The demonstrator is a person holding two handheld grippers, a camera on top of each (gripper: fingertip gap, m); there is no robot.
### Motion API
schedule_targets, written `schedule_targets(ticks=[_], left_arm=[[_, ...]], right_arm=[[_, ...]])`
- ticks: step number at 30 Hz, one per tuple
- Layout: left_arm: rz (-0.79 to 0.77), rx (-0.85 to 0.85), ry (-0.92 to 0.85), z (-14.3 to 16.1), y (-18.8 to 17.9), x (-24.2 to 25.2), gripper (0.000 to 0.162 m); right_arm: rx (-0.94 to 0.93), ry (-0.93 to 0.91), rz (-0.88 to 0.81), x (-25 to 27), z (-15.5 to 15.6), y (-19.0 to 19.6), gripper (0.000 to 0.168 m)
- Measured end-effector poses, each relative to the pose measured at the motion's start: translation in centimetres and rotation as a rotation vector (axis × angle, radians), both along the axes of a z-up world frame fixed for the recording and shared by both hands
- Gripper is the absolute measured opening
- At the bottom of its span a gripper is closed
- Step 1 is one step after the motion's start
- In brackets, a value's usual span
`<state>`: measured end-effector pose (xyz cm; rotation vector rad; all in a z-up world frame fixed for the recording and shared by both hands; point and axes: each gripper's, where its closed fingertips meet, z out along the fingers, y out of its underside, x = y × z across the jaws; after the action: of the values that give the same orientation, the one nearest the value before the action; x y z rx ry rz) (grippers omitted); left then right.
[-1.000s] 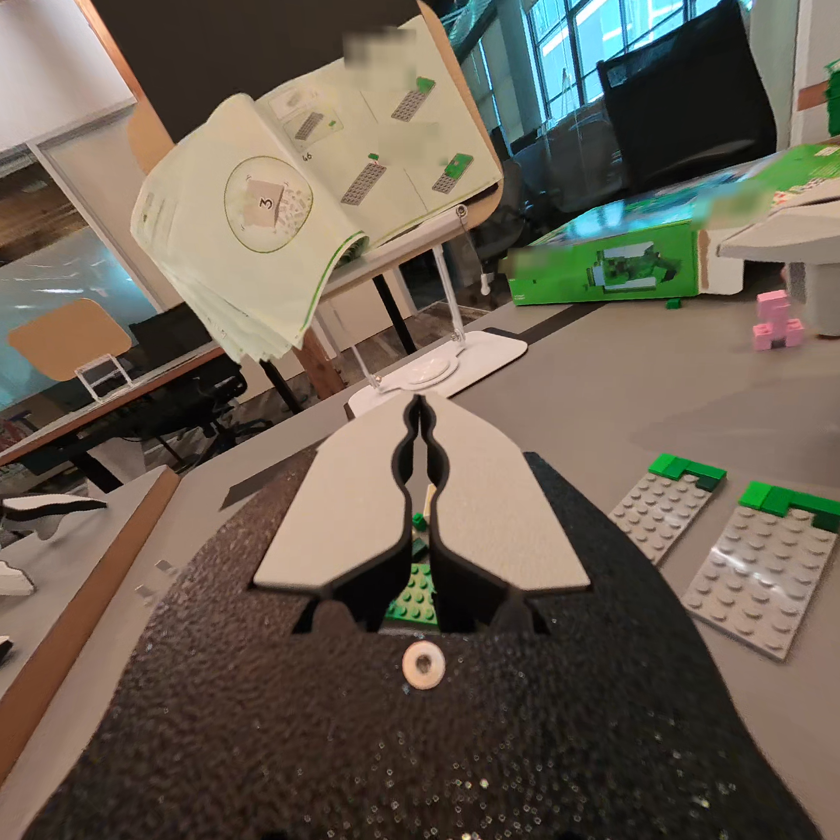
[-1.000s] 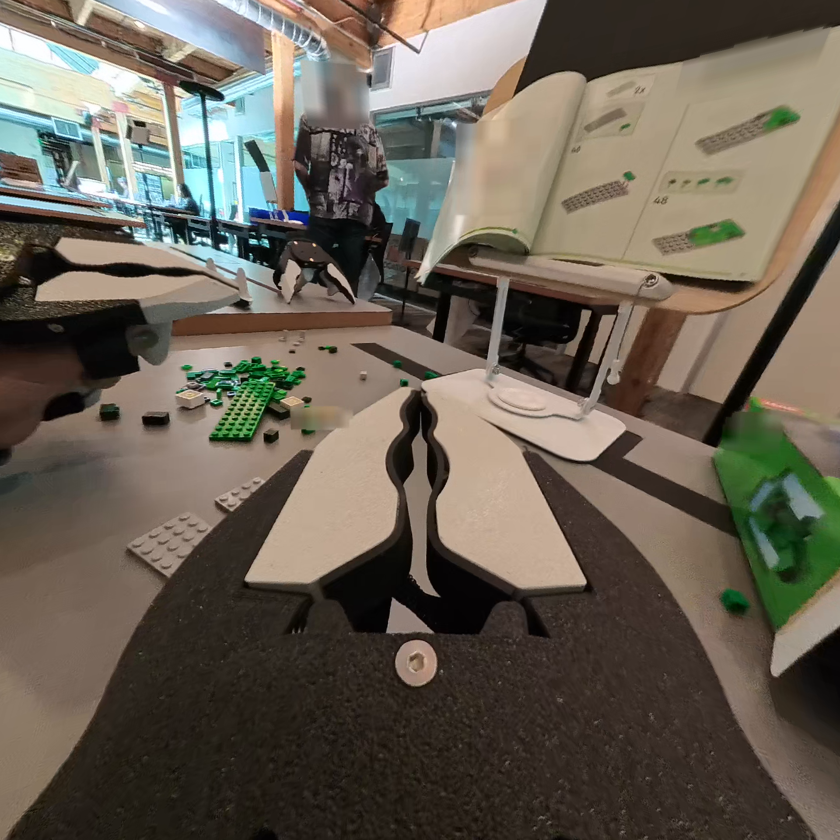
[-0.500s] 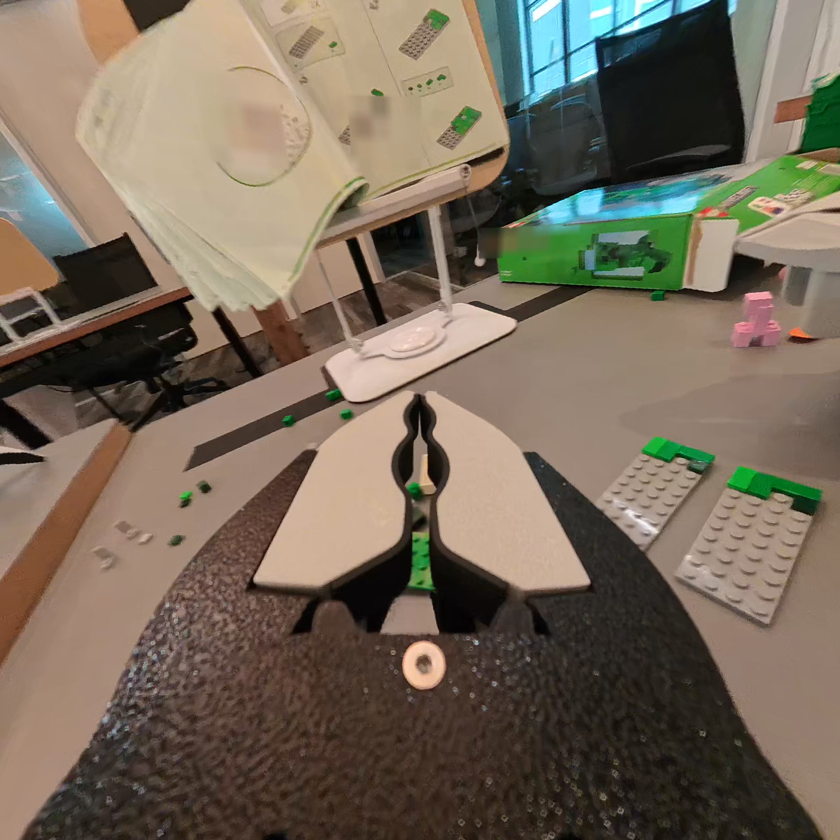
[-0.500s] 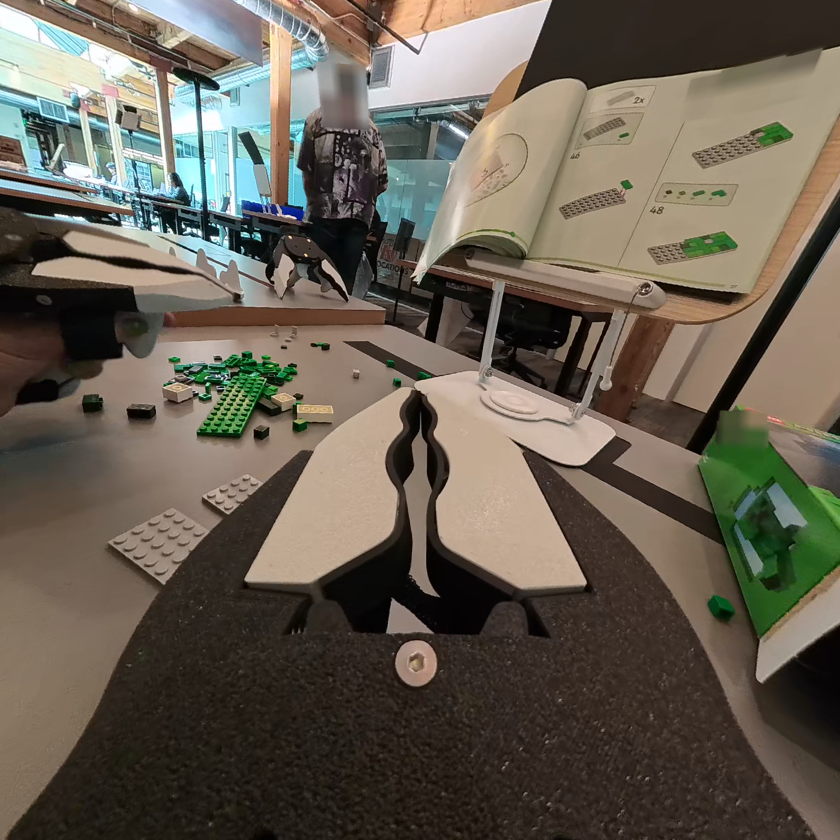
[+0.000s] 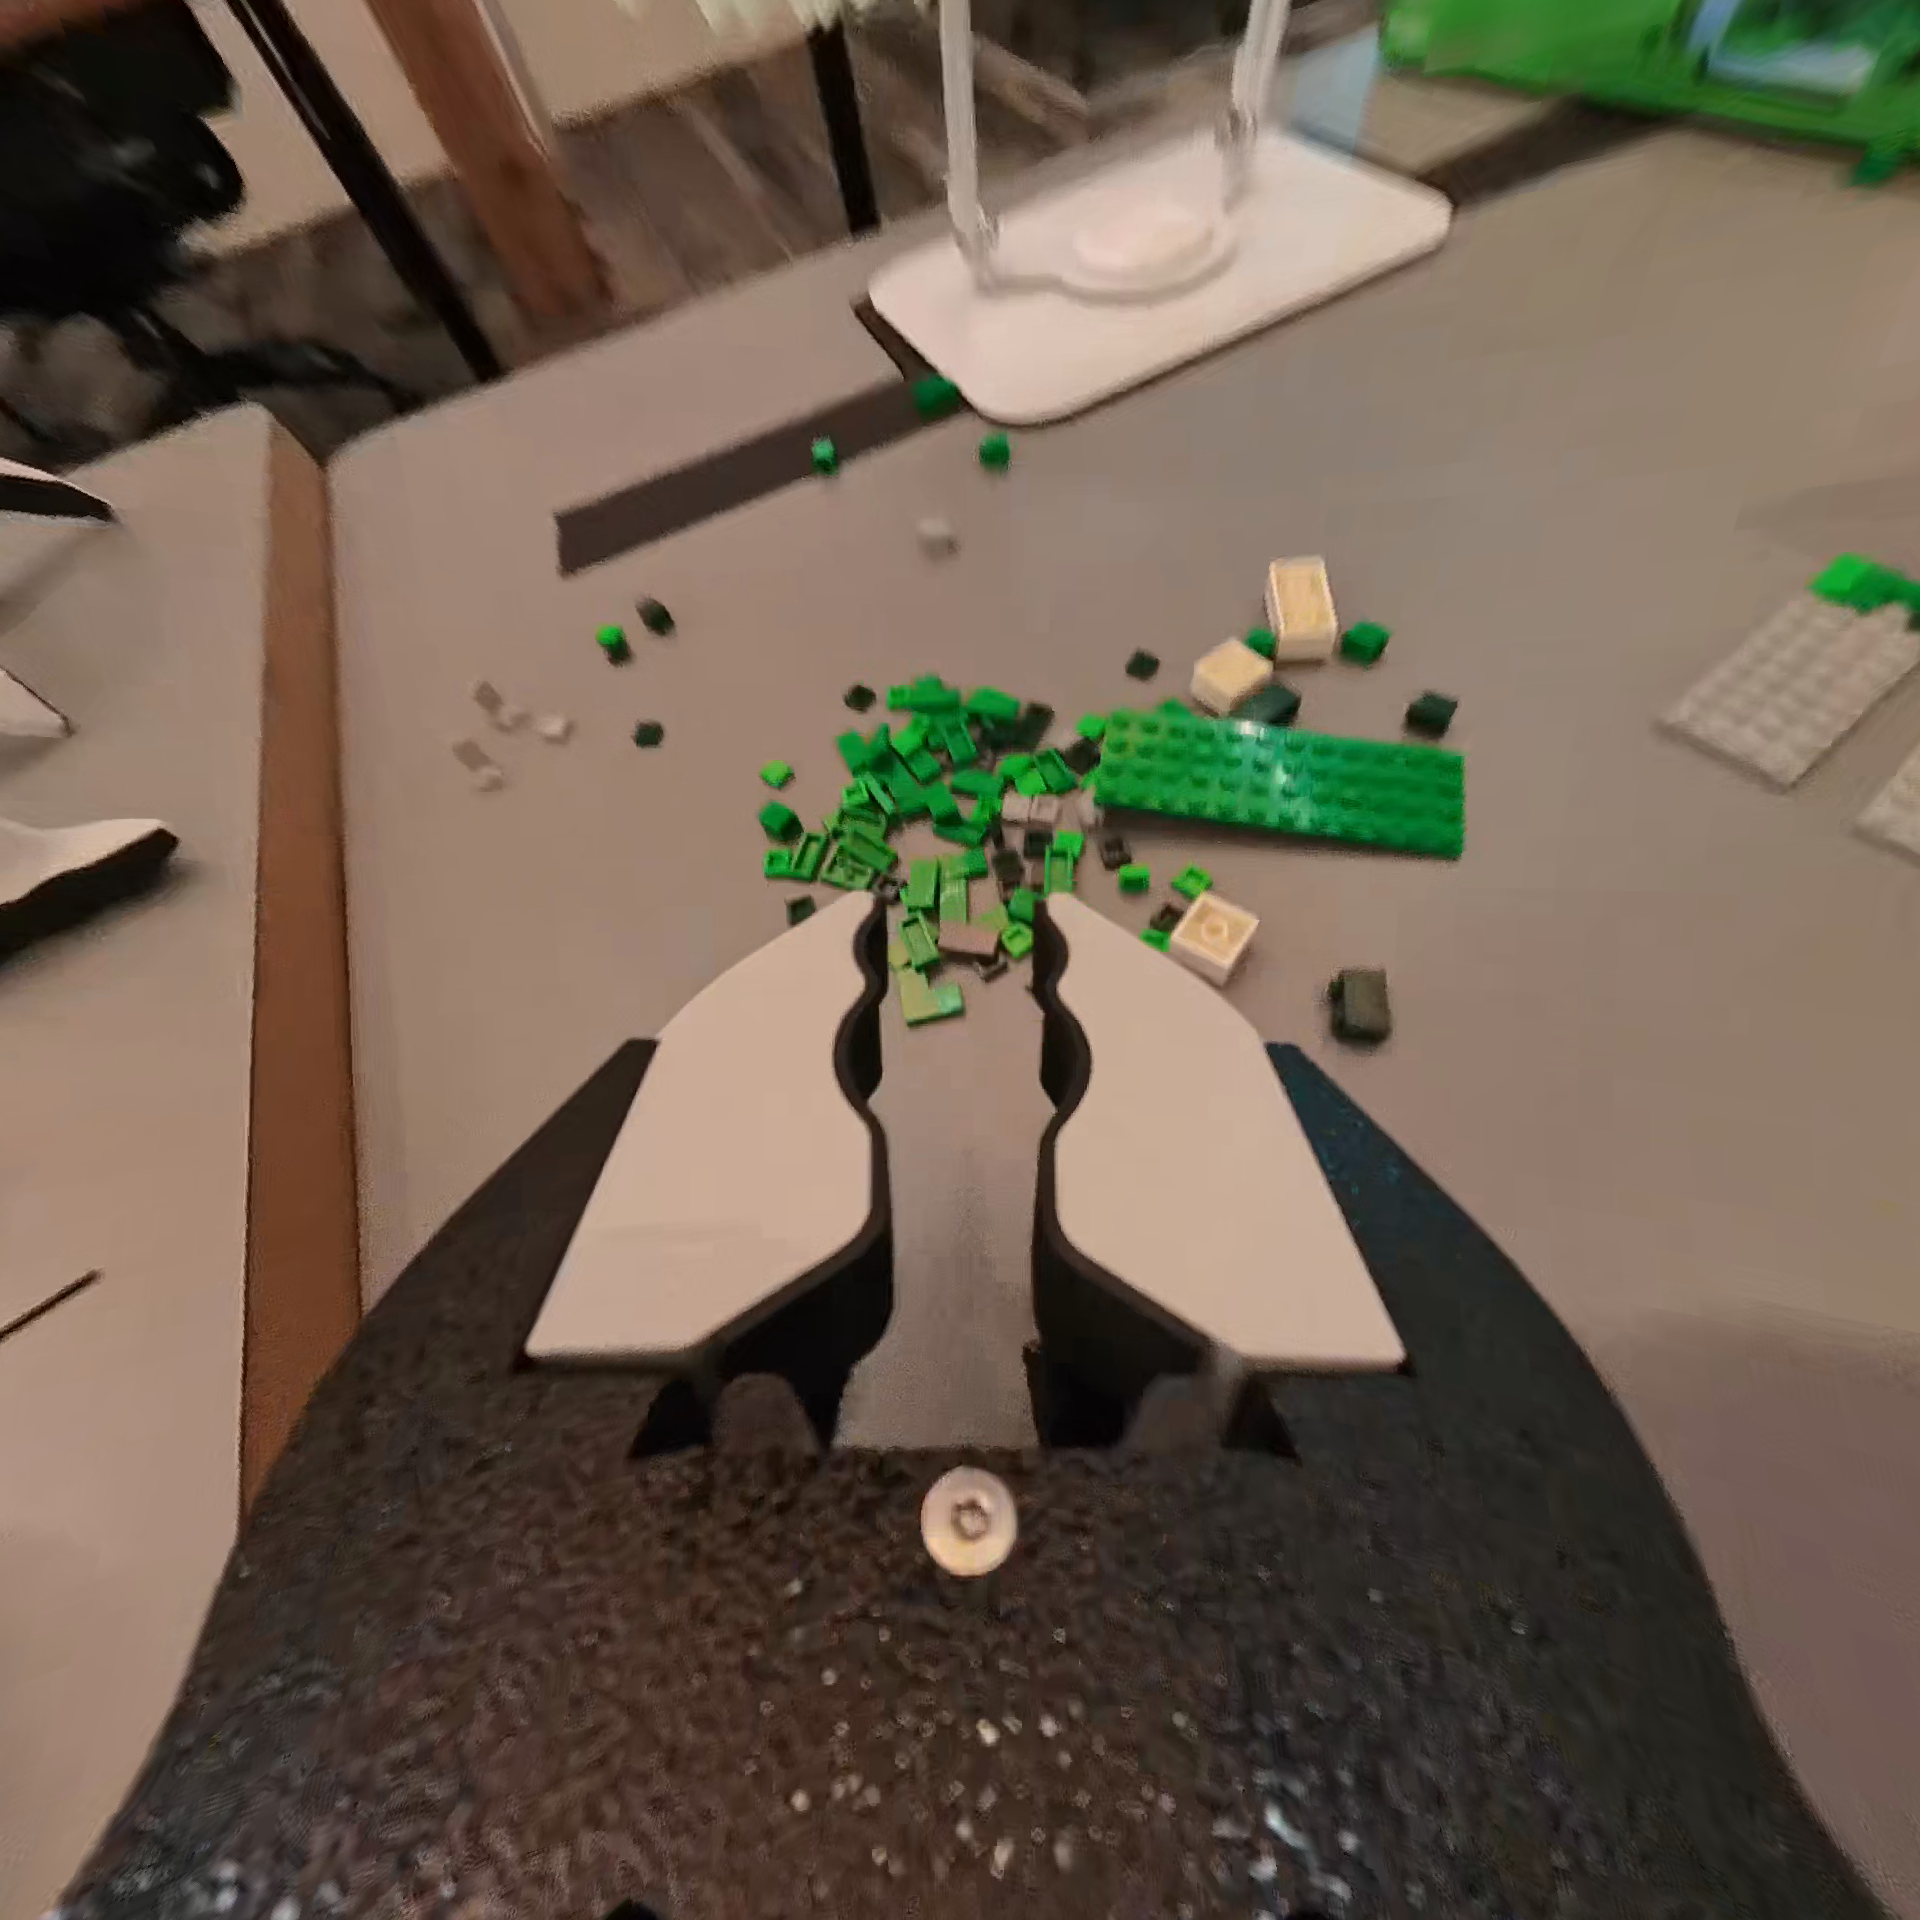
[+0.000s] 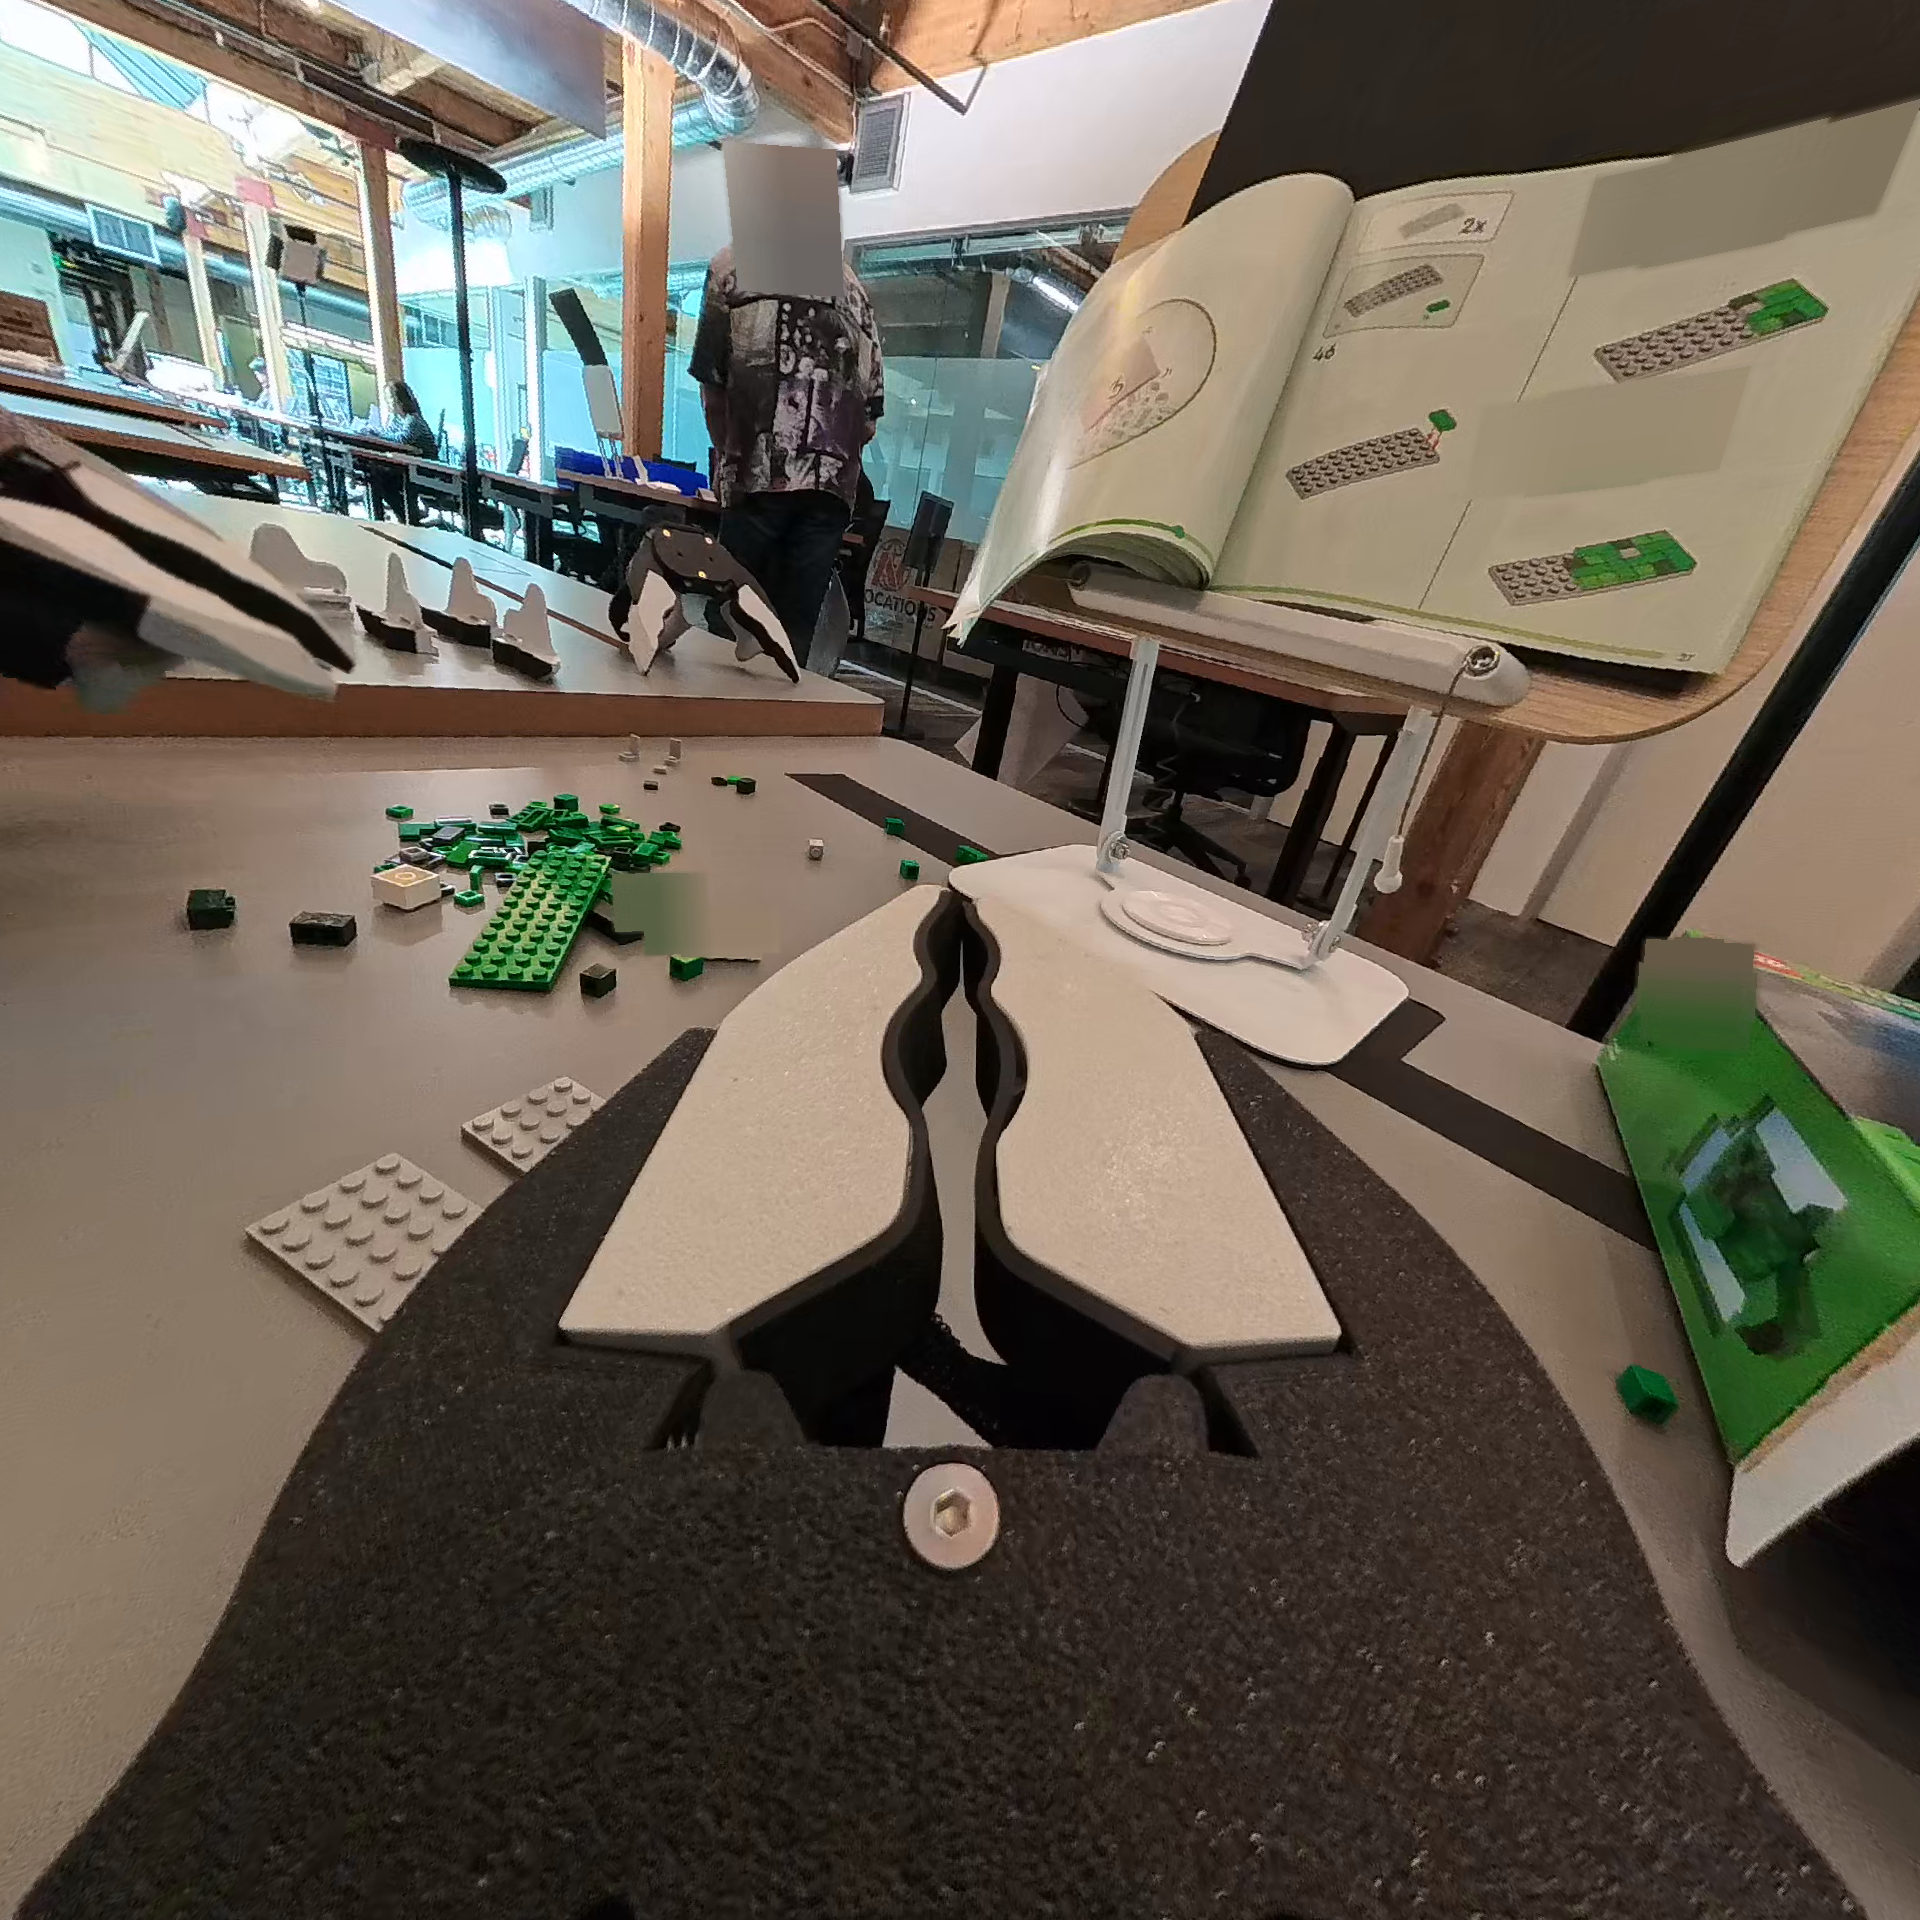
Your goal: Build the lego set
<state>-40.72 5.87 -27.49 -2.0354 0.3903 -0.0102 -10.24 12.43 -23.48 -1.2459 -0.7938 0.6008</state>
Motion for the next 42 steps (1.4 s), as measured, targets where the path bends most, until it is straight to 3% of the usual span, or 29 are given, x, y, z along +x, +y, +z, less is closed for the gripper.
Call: schedule_targets(ticks=[5,8,14,20,29,42], left_arm=[[0.055,-0.223,0.073,-2.7,-0.1,-2.7,0.029],[0.094,-0.269,0.072,-3.2,0.6,-4.0,0.026],[-0.127,-0.450,0.114,-5.2,1.0,-2.3,0.027],[-0.139,-0.416,-0.025,-4.3,3.4,-1.0,0.016],[-0.144,-0.546,0.038,-6.3,4.3,-0.9,0.014],[-0.169,-0.561,0.016,-6.8,4.6,-0.6,0.011]], right_arm=[[0.005,0.003,0.000,0.1,0.1,-0.1,0.000],[0.007,0.000,0.003,0.0,0.0,-0.2,0.000],[0.002,-0.005,0.013,-0.1,0.0,-0.2,0.000],[0.000,0.002,0.013,0.0,0.0,-0.2,0.000],[-0.003,0.006,0.018,0.0,0.0,-0.2,0.000],[-0.007,0.007,0.022,0.0,0.0,-0.2,0.000]])
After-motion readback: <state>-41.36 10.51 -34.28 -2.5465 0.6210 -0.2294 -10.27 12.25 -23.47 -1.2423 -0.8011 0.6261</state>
